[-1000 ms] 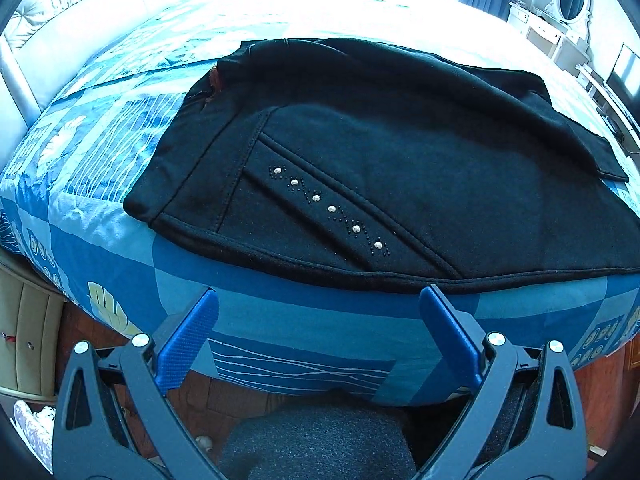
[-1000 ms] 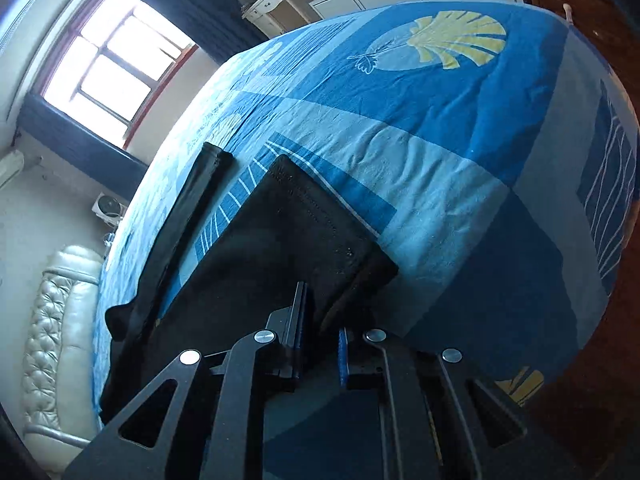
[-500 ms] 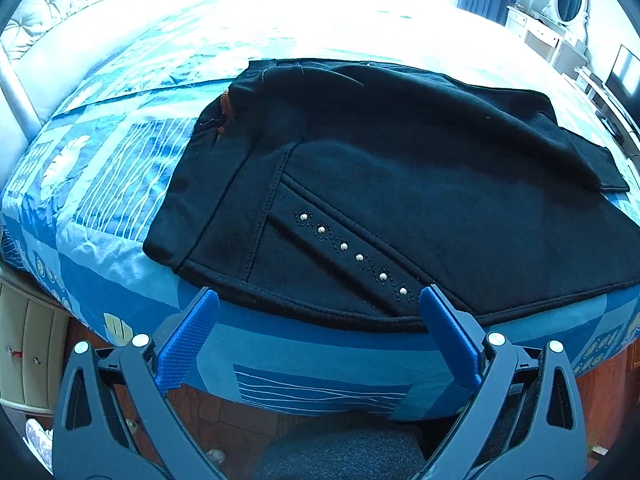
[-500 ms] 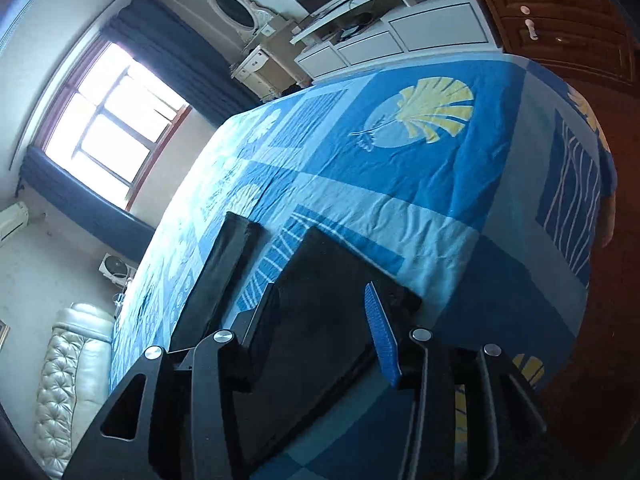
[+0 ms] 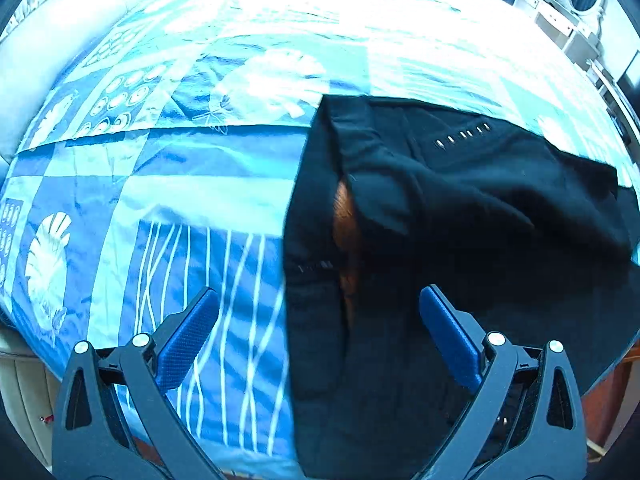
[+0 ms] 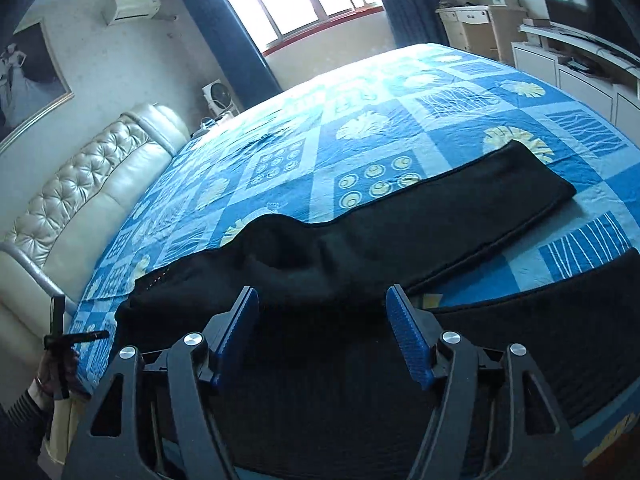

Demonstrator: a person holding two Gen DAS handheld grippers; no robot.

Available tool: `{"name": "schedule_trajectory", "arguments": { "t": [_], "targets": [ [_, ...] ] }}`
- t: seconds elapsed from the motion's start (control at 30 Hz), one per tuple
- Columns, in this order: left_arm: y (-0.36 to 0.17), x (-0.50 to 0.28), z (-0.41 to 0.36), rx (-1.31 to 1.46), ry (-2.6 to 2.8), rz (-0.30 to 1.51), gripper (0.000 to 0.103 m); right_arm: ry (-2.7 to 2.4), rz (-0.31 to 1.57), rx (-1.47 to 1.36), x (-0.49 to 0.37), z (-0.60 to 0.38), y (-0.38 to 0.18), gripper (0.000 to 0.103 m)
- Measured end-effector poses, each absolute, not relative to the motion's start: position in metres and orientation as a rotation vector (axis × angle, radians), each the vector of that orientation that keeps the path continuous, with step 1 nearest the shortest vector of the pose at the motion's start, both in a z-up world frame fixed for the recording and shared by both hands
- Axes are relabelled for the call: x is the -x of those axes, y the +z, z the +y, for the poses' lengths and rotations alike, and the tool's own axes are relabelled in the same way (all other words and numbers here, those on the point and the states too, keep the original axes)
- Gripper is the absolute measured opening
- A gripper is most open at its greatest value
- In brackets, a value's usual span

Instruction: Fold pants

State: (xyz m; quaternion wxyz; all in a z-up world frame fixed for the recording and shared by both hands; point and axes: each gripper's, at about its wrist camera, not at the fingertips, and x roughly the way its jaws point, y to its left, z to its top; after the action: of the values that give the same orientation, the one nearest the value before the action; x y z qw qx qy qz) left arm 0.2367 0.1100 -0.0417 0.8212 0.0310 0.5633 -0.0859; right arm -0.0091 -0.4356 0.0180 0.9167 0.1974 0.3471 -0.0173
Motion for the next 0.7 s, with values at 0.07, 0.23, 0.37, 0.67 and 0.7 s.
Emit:
{"name": "schedule_trajectory", "arguments": {
  "t": [0.07,0.23,0.37,0.67,0.7],
  "targets": [
    [-0.047,-0.267,0.125,-0.011,-0.193,1.196,0.100,-0.001,0.725,-0.353,-0.008,-0.414,0.018,0.066],
    [-0.072,-0.330,0.138,0.205,-0.383,1.273,0.100,0.055,0.757,-0.309,-0.047,-0.384,0.010,0.067],
    [-0.082,-0.355,0.128,0.189,-0.450,1.249,0.100,0.085,0.779,-0.320,-0.070,-0.370,0.001,0.067],
    [-0.083,-0.368,0.101,0.224,-0.633,1.240,0.065,0.145,0.808,-0.309,-0.108,-0.348,-0.007,0.067],
    [-0.084,-0.369,0.100,0.221,-0.640,1.241,0.064,0.156,0.810,-0.307,-0.112,-0.347,-0.006,0.067]
  ]
}}
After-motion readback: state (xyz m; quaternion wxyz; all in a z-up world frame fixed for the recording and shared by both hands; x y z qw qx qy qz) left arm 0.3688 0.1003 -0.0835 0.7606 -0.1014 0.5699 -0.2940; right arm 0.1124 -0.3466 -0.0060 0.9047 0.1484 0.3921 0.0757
